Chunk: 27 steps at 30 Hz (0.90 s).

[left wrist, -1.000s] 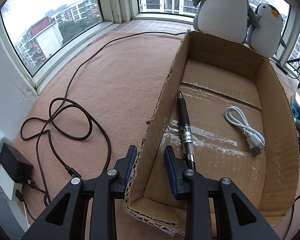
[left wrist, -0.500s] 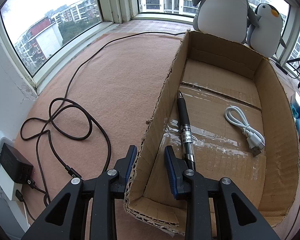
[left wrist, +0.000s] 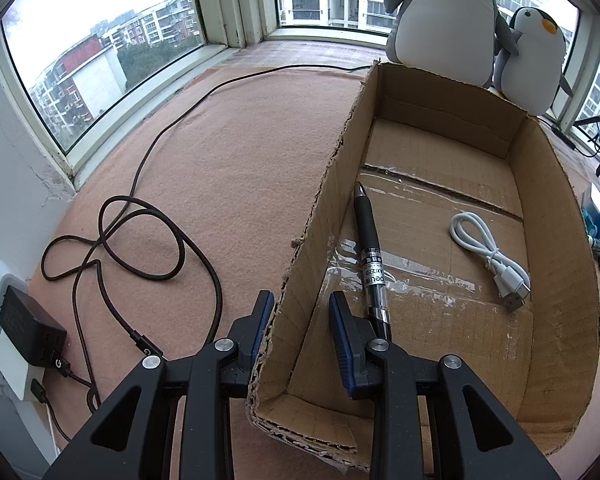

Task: Organize rigid objects
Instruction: 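Carry the blue phone stand into the box and open the right gripper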

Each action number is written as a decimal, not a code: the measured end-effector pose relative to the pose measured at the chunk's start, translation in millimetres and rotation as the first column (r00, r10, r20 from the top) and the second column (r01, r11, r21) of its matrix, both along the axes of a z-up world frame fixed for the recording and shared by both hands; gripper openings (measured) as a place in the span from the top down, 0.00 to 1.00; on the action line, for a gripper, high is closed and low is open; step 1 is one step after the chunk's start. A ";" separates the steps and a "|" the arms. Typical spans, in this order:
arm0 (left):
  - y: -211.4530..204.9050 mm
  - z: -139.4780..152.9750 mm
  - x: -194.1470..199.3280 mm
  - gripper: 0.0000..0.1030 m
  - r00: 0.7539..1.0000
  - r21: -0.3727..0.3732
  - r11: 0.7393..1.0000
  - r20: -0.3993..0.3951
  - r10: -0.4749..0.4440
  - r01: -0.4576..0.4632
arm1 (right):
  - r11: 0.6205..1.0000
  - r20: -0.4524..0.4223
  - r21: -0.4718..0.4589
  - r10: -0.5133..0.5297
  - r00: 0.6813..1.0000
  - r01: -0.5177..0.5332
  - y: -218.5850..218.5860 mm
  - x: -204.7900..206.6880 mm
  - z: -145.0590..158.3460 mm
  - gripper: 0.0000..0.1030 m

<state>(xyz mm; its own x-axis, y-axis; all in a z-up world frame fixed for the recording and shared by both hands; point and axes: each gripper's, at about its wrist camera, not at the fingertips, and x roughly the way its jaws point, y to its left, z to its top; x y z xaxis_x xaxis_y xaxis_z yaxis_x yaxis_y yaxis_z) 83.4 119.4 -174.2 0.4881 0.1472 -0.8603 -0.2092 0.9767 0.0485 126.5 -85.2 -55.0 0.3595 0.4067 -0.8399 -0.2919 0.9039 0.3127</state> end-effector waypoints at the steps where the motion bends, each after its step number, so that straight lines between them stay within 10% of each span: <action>1: -0.2 0.0 0.1 0.70 1.000 0.001 1.000 0.000 0.001 -0.001 | 1.000 0.003 0.000 0.006 1.000 -0.006 4.5 2.0 -1.8 0.68; 27: 0.3 0.0 -0.1 0.70 1.000 0.001 1.000 0.000 -0.001 0.001 | 0.996 -0.067 -0.033 0.075 0.995 -0.078 60.8 19.3 -43.6 0.68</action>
